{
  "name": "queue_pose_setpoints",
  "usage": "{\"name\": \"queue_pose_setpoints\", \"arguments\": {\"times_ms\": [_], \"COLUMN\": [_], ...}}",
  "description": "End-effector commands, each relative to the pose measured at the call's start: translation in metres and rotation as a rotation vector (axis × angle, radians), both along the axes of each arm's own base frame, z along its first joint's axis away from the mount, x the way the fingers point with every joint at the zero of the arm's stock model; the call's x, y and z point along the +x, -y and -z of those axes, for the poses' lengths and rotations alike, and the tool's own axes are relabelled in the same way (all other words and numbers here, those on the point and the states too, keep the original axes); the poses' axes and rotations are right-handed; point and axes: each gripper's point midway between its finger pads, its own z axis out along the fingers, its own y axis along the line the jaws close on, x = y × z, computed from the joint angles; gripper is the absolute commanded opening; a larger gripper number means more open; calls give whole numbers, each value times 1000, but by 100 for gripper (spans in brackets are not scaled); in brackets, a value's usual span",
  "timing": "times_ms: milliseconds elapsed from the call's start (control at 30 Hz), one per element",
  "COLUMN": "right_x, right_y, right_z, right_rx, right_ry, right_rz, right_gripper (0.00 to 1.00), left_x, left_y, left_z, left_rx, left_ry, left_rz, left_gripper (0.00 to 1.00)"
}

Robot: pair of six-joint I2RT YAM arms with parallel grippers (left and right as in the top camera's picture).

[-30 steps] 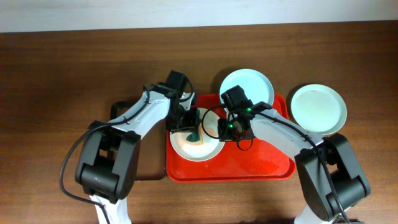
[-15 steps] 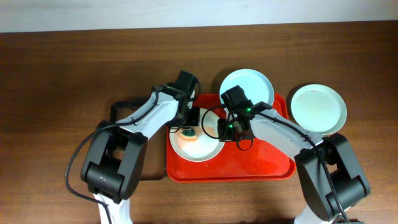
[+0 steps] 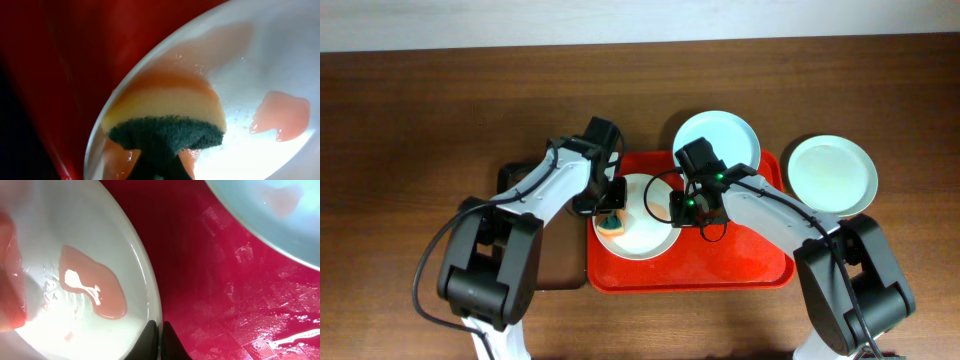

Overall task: Clean dirty plates on tray and stack at the side
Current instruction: 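Scrub the white plate with the sponge in the left gripper, then place the sponge back in the black tray and retract left arm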

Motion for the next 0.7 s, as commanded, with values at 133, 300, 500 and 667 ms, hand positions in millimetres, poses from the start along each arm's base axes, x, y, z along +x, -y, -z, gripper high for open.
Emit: {"name": "queue_pose_setpoints", "arguments": {"times_ms": [133,300,500,667], "right_x": [-14,-14,-15,-15], "right_y": [-9,-8,-8,-8], "right_z": [10,10,10,10], "right_rx": [11,9,8,8], "right_ry": [-42,-45,-49,-49], "right_rz": [-51,-50,-50,-50], "right_gripper": [4,4,4,4], "left_x": [-41,-23,-11,-21], "left_y": [25,54,-72,-143], "left_z": [15,-56,-93,-81], "left_rx": [-192,-427,45,269], "left_ry": [-125,-16,173,126], "left_rz": [-1,81,-101,-220], "left_gripper": [0,0,0,0]}}
